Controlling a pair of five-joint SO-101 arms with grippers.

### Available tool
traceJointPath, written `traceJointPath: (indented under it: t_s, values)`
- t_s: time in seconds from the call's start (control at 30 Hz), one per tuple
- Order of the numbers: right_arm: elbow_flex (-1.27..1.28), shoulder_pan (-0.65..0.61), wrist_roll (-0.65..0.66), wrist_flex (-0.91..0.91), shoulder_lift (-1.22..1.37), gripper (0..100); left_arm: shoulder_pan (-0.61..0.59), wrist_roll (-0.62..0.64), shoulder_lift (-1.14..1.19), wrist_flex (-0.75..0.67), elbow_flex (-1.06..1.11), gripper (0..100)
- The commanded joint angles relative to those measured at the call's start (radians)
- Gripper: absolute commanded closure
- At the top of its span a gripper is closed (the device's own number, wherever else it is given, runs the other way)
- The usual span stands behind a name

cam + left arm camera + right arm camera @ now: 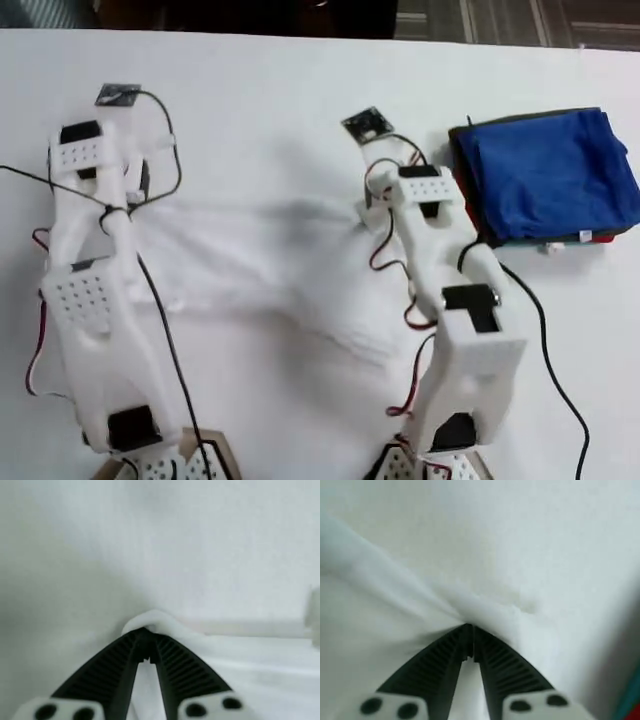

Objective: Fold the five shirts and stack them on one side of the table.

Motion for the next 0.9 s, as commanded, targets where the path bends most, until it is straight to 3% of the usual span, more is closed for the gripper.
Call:
traceJointPath:
  t_s: [0.0,0.37,0.53,0.7,0.87]
  values:
    - [-0.114,0.048,-0.002,0.025,0.038,97.5,-0.017,0.032,0.074,0.071,-0.226,97]
    - [-0.166,0.025,-0.006,0.173,-0.124,97.5,-0.003,0.032,0.204,0.445,-0.723,97]
    - [-0.166,0.025,-0.006,0.249,-0.255,97.5,-0.009,0.032,0.169,0.465,-0.751,97]
    - [-0.166,0.025,-0.006,0.320,-0.378,97.5,-0.011,0.032,0.005,0.465,-0.516,97]
    - [-0.166,0.010,0.002,0.392,-0.476,97.5,-0.025,-0.012,-0.296,0.460,-0.012,97]
